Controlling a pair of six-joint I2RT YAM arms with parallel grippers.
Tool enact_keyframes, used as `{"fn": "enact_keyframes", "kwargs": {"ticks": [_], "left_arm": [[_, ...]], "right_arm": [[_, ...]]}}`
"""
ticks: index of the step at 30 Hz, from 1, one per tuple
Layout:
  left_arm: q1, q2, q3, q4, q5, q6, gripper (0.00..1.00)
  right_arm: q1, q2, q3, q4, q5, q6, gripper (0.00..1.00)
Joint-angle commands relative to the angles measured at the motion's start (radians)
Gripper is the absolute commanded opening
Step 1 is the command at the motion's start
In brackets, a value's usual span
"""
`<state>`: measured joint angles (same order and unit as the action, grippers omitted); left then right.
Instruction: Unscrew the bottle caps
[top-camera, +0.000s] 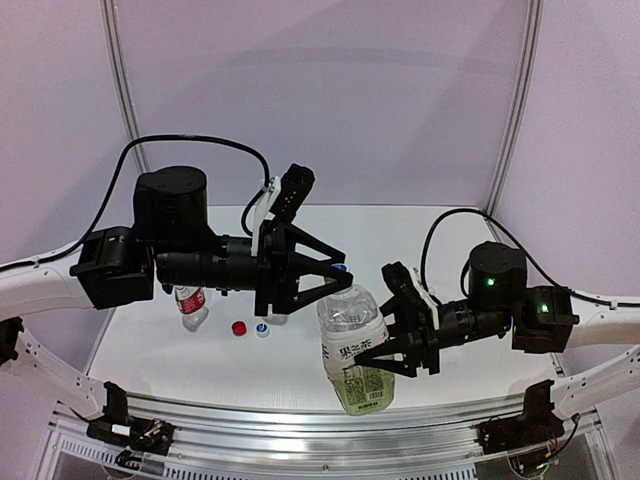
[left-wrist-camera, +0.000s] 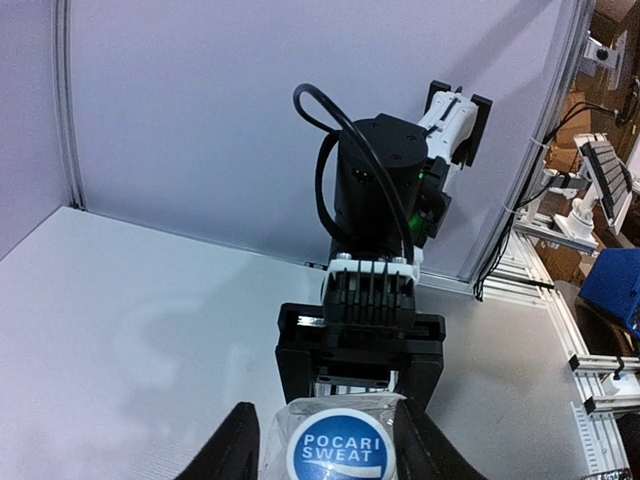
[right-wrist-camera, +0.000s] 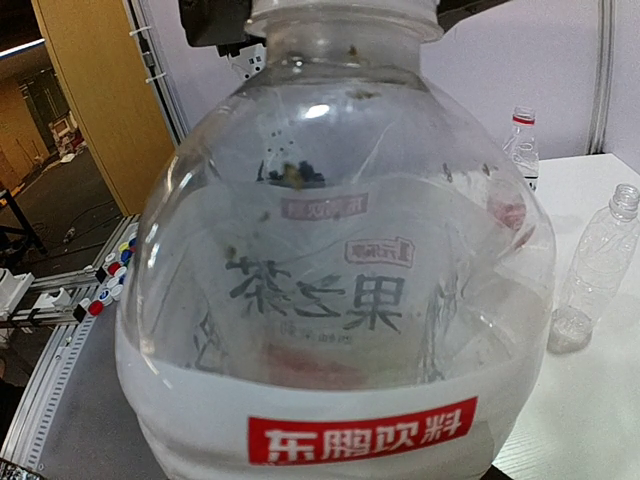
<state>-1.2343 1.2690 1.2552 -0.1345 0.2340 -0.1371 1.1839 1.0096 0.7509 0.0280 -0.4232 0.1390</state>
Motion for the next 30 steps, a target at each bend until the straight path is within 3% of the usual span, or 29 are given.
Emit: {"fn": "enact_keyframes", "kwargs": {"ticks": [1,6,11,14,17,19,26,29,30], "left_arm": [[0.010,0.006,0.030,0.015,-0.007,-0.014,0.39],[0.013,0.016,0.035,0.009,-0.015,-0.031,0.13],[0.002,0.025,0.043,-0.006,-0.111,-0.083,0.06],[-0.038,0.048,0.073,-0.051,-0.302,-0.136,0.06],[-0.092,0.104,0.128,-0.128,-0.607,-0.231,0.06],[-0.117,0.144,0.161,-0.152,-0.737,-0.282,0.07],[-0.138,0.249,0.235,-0.179,-0.840,-0.337,0.09],[-0.144,0.246,0.237,-0.173,-0.829,-0.323,0.19],[-0.147,0.241,0.234,-0.168,-0.823,-0.312,0.26]], "right_arm": [[0.005,0.007,0.027,0.012,-0.011,-0.007,0.21],[0.006,0.007,0.027,0.012,-0.007,-0.008,0.21],[0.006,0.004,0.026,0.008,0.076,-0.006,0.21],[0.006,0.006,0.036,-0.014,0.238,0.010,0.20],[0.006,0.025,0.057,-0.065,0.443,0.039,0.19],[0.006,0.035,0.063,-0.085,0.517,0.043,0.18],[0.005,0.027,0.059,-0.093,0.560,0.041,0.18],[0.006,0.016,0.057,-0.095,0.559,0.037,0.18],[0.005,0.014,0.056,-0.095,0.558,0.037,0.18]]}}
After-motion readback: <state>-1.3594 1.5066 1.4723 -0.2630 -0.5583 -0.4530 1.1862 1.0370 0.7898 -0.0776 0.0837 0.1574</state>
